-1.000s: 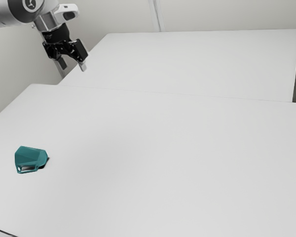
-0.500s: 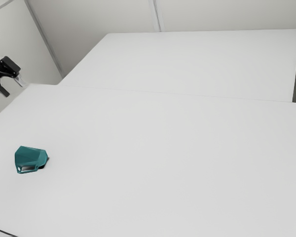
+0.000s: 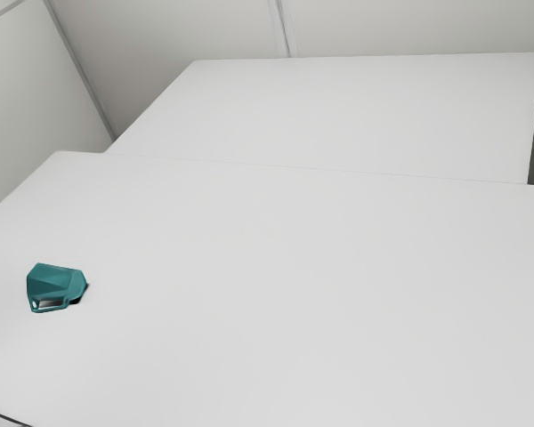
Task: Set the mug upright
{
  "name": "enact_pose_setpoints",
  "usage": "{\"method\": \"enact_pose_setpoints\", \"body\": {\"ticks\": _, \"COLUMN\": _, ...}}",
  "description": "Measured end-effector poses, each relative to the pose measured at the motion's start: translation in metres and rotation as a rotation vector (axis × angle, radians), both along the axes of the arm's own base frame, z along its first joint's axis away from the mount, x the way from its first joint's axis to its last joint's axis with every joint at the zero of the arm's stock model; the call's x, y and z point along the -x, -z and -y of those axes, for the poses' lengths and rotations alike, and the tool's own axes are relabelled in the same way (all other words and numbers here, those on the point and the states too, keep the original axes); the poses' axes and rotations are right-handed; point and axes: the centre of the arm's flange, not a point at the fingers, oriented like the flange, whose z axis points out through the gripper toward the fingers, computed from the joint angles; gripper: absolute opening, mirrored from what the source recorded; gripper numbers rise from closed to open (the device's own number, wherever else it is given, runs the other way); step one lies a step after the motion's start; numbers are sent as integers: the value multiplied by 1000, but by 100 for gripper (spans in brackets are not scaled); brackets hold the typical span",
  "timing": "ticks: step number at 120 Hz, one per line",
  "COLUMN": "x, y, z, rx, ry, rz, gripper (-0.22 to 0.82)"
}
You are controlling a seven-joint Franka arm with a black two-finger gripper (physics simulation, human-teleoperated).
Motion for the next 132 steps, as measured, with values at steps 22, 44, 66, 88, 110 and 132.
{"method": "enact_pose_setpoints", "body": {"ticks": 22, "x": 31, "y": 53, "z": -39, "rx": 113, "ry": -10, "rz": 85, "gripper": 60}}
{"method": "enact_pose_setpoints", "body": {"ticks": 44, "x": 19, "y": 96, "z": -55, "rx": 190, "ry": 57, "rz": 192, "gripper": 60}}
{"method": "enact_pose_setpoints", "body": {"ticks": 66, "x": -3, "y": 126, "z": -50, "rx": 231, "ry": 125, "rz": 265, "gripper": 60}}
{"method": "enact_pose_setpoints", "body": {"ticks": 88, "x": -11, "y": 149, "z": -52, "rx": 234, "ry": 126, "rz": 321, "gripper": 60}}
{"method": "enact_pose_setpoints", "body": {"ticks": 110, "x": -2, "y": 176, "z": -47, "rx": 275, "ry": 87, "rz": 330, "gripper": 60}}
{"method": "enact_pose_setpoints", "body": {"ticks": 132, "x": 2, "y": 188, "z": -40, "rx": 308, "ry": 45, "rz": 345, "gripper": 60}}
